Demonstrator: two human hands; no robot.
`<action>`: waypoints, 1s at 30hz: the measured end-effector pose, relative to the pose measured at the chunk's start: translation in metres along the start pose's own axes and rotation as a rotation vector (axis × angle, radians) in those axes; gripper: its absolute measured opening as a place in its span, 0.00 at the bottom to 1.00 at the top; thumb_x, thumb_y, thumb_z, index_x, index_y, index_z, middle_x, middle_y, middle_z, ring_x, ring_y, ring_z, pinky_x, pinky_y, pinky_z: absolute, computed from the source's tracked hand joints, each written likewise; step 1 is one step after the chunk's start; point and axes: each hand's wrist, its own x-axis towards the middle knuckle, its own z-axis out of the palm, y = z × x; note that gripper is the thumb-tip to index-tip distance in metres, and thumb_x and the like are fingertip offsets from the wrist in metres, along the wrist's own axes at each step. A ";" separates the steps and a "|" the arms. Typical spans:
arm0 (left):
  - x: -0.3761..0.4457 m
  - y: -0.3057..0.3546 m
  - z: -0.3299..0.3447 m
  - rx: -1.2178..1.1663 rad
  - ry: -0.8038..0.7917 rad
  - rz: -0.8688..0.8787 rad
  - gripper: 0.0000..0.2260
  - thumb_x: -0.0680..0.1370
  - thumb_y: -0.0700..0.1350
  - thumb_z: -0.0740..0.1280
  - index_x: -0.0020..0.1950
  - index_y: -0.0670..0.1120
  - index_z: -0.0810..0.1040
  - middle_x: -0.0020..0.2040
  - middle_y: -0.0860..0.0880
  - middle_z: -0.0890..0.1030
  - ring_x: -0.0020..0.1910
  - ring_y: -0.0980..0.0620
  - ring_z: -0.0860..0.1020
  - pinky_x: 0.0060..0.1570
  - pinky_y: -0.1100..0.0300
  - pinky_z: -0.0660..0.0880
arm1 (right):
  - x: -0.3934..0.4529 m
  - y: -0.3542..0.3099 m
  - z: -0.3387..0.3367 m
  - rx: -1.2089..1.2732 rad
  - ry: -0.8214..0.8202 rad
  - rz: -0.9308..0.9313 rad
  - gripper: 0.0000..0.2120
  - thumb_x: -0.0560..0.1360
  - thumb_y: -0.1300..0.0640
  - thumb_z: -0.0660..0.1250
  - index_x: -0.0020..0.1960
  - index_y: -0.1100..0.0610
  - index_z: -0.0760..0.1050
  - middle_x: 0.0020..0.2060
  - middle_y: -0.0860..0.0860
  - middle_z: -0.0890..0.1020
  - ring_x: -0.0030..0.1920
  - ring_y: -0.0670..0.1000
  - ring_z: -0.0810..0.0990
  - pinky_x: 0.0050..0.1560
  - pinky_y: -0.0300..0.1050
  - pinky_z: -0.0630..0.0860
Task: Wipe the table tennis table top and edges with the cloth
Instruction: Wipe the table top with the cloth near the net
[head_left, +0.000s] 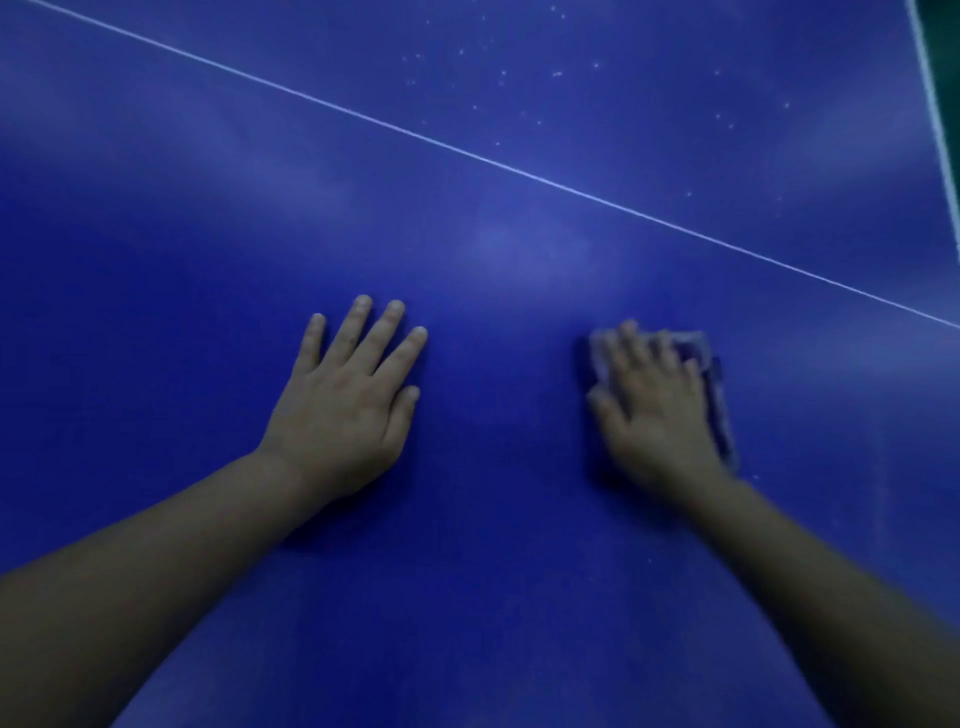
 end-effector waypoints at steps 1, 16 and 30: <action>-0.003 0.000 0.001 0.003 -0.003 0.001 0.28 0.81 0.57 0.47 0.79 0.49 0.60 0.81 0.47 0.56 0.80 0.44 0.50 0.76 0.39 0.47 | 0.027 0.005 -0.005 0.028 0.013 0.147 0.32 0.79 0.38 0.48 0.81 0.47 0.55 0.81 0.49 0.55 0.80 0.58 0.51 0.76 0.64 0.48; -0.069 0.009 0.008 0.036 -0.016 -0.004 0.29 0.80 0.59 0.49 0.79 0.49 0.60 0.80 0.44 0.57 0.80 0.43 0.51 0.76 0.38 0.48 | -0.145 -0.033 0.029 -0.006 -0.046 -0.217 0.29 0.78 0.39 0.55 0.78 0.45 0.62 0.79 0.46 0.60 0.78 0.58 0.58 0.75 0.62 0.53; -0.153 0.027 0.021 0.027 -0.007 -0.037 0.29 0.80 0.58 0.50 0.79 0.48 0.60 0.80 0.43 0.57 0.80 0.42 0.51 0.76 0.38 0.48 | -0.253 -0.107 0.051 0.073 -0.064 -0.406 0.28 0.80 0.40 0.57 0.79 0.42 0.57 0.80 0.43 0.57 0.80 0.56 0.53 0.75 0.64 0.52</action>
